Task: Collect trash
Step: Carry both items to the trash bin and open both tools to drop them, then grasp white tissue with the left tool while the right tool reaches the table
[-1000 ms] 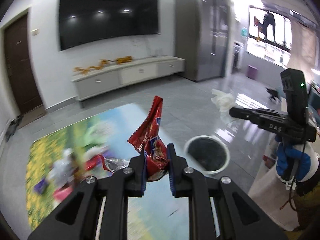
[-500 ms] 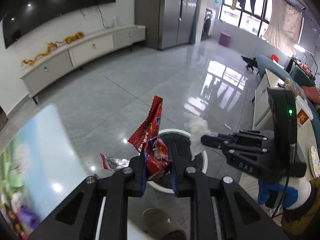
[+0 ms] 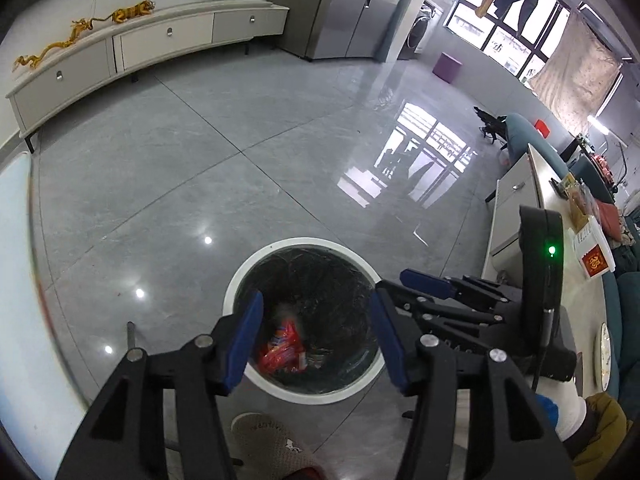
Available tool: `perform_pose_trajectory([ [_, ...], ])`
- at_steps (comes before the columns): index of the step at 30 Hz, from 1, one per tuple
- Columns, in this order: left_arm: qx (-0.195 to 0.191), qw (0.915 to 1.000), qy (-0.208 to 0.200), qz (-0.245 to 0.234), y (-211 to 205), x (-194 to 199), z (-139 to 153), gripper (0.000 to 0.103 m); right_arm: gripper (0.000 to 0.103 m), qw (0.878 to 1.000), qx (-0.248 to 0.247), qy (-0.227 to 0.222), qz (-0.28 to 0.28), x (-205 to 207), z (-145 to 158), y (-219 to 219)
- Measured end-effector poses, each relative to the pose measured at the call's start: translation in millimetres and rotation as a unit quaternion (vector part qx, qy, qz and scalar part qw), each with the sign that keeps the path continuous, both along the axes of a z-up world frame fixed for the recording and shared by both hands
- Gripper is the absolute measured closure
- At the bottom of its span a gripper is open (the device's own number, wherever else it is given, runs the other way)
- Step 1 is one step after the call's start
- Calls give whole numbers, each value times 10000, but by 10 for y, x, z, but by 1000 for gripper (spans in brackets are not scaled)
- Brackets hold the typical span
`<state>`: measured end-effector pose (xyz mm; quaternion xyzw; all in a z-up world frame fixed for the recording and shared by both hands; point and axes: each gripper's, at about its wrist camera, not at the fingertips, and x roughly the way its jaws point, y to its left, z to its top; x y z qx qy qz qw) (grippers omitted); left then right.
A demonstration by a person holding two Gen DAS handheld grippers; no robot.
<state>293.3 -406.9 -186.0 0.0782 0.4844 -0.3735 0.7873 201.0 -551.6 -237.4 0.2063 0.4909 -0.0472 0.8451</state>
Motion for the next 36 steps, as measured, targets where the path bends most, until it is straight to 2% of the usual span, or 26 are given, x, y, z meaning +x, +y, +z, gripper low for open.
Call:
perform_pose_trajectory([
  [2,1,9999,-158,42,75,-96,84,49,65,10000,-7,-72,12,-39,54,31],
  [6,-28,9988,-481,97,241,-356,292,49,65,9992,-69,-357,149,-162,356,204],
  [12,-187,9950,-978,77,629,-741,680,49,63,9948,-263,-908,379,-404,924,506],
  [16,-400,9922,-1168,158,977,-1027,964,49,59,9899,-411,-1272,468,-624,1315,705],
  [18,-469,9906,-1270,193,1165,-1139,1060,43,58,9872,-445,-1450,496,-737,1496,802],
  [20,-532,9874,-1457,322,1452,-1267,1166,28,55,9840,-476,-1633,538,-852,1673,916],
  [24,-569,9817,-1712,609,1953,-1428,1302,28,53,9774,-496,-1929,707,-982,1939,1205],
  [29,-645,9695,-2008,1246,2780,-1596,1446,27,53,9688,-521,-2157,1104,-1009,2253,1709],
  [36,-677,9510,-2067,2196,3971,-1698,1339,28,53,9564,-458,-2222,1837,-925,2539,2506],
])
